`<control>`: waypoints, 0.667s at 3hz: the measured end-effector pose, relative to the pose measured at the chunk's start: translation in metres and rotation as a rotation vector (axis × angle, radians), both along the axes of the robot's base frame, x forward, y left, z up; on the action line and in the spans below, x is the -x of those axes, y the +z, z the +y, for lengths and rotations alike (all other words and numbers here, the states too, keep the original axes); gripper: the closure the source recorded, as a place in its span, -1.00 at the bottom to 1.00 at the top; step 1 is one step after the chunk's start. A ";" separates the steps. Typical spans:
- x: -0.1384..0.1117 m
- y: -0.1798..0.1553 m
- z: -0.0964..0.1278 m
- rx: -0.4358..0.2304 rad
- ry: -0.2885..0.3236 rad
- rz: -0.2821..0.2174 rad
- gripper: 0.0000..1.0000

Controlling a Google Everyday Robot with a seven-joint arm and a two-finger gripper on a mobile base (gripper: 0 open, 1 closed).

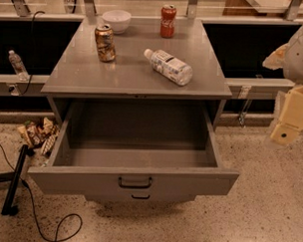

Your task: Place blue plastic bottle into top drawer

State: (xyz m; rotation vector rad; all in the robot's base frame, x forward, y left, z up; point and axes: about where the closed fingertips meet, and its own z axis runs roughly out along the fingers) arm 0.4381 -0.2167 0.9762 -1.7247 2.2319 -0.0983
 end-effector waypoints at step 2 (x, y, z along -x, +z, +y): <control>-0.008 -0.004 0.004 -0.030 -0.046 0.005 -1.00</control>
Offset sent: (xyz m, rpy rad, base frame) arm 0.0456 0.0209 -0.0253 0.1690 0.0520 -0.2616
